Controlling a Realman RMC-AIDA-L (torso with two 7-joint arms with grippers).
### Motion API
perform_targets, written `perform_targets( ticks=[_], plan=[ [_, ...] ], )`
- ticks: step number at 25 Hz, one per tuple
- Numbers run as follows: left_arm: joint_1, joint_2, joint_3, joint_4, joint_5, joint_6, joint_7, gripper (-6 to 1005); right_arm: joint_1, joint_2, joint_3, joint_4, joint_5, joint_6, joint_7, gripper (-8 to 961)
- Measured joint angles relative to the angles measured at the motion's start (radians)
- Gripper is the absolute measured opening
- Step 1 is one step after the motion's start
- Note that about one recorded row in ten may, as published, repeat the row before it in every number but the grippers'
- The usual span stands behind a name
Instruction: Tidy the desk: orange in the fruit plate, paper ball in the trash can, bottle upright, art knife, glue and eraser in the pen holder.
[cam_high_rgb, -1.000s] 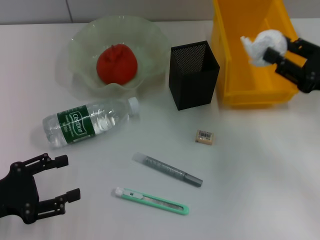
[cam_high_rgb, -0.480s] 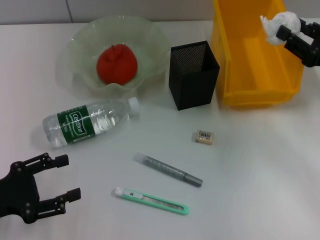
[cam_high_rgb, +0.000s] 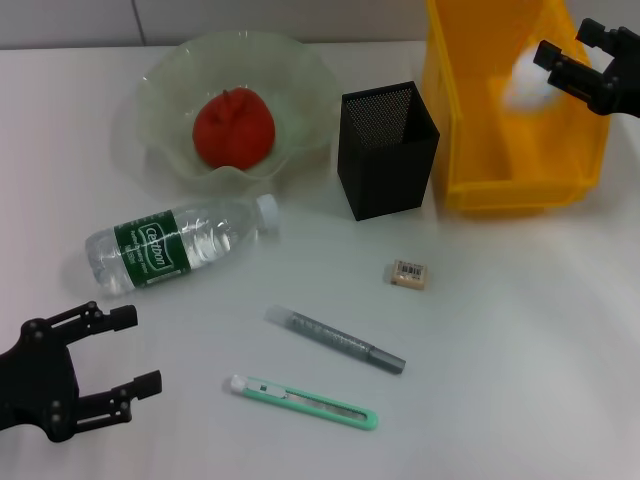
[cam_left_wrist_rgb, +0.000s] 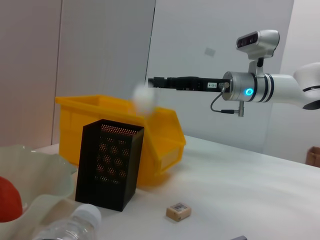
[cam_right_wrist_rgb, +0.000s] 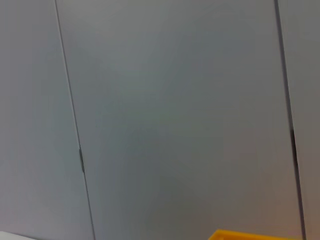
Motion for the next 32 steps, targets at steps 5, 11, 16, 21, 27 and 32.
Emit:
perform_targets(
  ticks=[5, 11, 16, 21, 27, 32],
  plan=[
    [-0.003, 0.0, -0.008, 0.0, 0.0, 0.0, -0.002, 798, 0.0, 0.001, 0.006, 0.0, 0.015, 0.001, 0.0, 783],
    [-0.011, -0.003, -0.01, 0.0, 0.0, 0.0, -0.002, 798, -0.02, 0.001, 0.005, 0.004, 0.078, -0.104, 0.018, 802],
    [-0.032, -0.012, -0.01, 0.001, 0.003, -0.005, -0.011, 797, -0.06, -0.01, -0.002, 0.006, 0.083, -0.318, 0.059, 811],
    [-0.047, -0.018, -0.012, 0.004, 0.002, -0.005, -0.027, 798, -0.116, -0.022, -0.078, -0.009, 0.038, -0.487, 0.044, 809],
    [-0.064, -0.024, -0.03, 0.011, 0.001, 0.0, -0.033, 797, -0.144, -0.022, -0.108, -0.008, -0.136, -0.499, -0.056, 809],
    [-0.073, -0.025, -0.039, 0.011, 0.001, 0.0, -0.044, 797, -0.141, -0.013, -0.108, 0.011, -0.264, -0.441, -0.094, 809]
  ],
)
